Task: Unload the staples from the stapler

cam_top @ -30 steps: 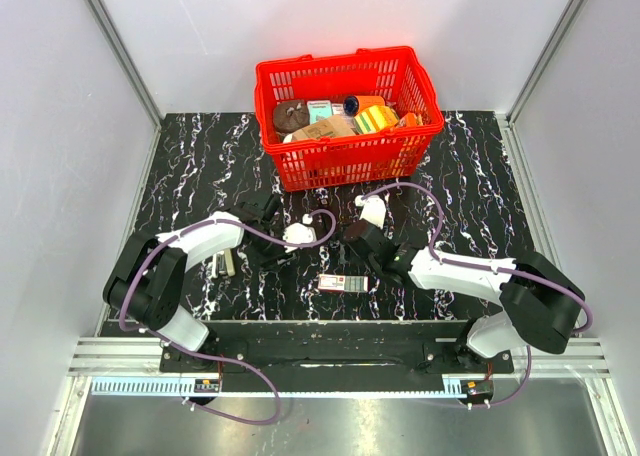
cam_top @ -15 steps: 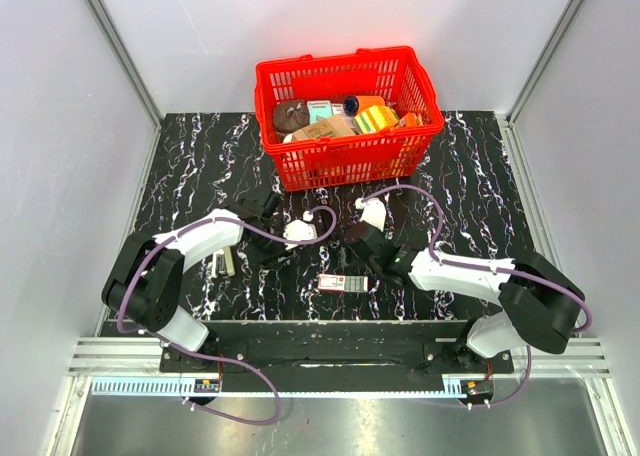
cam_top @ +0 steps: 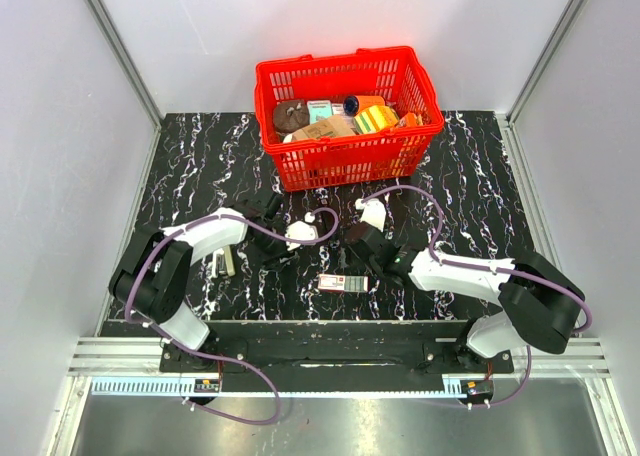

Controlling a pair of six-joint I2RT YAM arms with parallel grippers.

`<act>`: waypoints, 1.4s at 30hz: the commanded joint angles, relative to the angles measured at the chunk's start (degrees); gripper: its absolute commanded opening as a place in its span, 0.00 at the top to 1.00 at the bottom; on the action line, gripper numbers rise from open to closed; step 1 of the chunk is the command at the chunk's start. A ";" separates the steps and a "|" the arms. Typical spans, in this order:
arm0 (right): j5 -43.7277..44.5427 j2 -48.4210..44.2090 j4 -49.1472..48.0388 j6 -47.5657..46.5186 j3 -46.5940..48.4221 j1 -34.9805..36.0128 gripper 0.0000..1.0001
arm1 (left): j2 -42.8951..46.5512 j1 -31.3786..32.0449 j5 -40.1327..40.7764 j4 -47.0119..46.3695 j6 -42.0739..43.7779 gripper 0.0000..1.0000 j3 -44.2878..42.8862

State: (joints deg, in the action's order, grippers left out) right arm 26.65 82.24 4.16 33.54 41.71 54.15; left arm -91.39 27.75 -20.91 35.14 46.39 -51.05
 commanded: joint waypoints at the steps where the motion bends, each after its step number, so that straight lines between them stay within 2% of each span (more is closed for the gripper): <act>1: -0.46 -1.11 -1.00 1.00 -0.32 -0.36 0.29 | -0.27 -0.06 0.60 -2.26 0.19 0.54 -0.46; 4: -1.16 -0.24 -1.35 1.53 -0.49 -0.36 0.29 | -0.89 0.37 1.39 -3.14 -0.34 0.62 -0.46; 9: -1.69 0.91 -1.35 2.49 -1.19 -0.36 0.30 | -0.02 1.08 2.71 -4.81 -1.30 0.84 0.77; 11: -1.69 0.73 -1.53 3.11 -1.63 -0.27 0.30 | 0.78 1.34 3.06 -5.34 -1.83 0.90 1.21; 15: -1.87 -0.41 -1.26 3.73 -2.25 -0.27 0.30 | 2.71 1.26 3.15 -4.99 -3.50 0.96 0.95; 23: -2.31 -6.02 0.84 4.08 -1.64 -0.27 0.30 | 8.95 0.82 -1.67 2.21 -8.85 1.00 -5.19; 26: -3.10 -9.71 1.72 3.55 -0.85 -0.27 0.30 | 11.93 -0.84 -7.19 4.85 -12.98 1.00 -9.84; 33: -8.98 -20.35 -1.52 1.45 2.93 -0.27 0.30 | 12.30 -11.65 -35.48 3.90 -32.38 1.00 -24.88; 36: -11.18 -22.73 -2.40 0.48 5.91 -0.27 0.32 | 11.68 -13.77 -45.60 -7.57 -49.58 1.00 -24.99; 39: -13.20 -23.35 -3.54 -0.23 8.46 -0.27 0.35 | 11.77 -14.12 -50.98 -36.88 -75.29 1.00 -18.68; 41: -14.26 -23.44 -5.72 -0.40 9.52 -0.36 0.36 | 11.51 -14.21 -51.43 -63.66 -97.52 1.00 -12.01; 42: -14.70 -23.35 -6.18 -0.32 9.87 -0.27 0.37 | 10.63 -14.13 -50.82 -78.14 -112.68 1.00 -9.01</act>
State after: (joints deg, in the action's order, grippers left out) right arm 15.29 59.61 2.76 34.59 48.25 54.15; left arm -79.88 13.65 -63.09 8.29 -16.10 -69.41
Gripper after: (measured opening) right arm 0.641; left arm 0.172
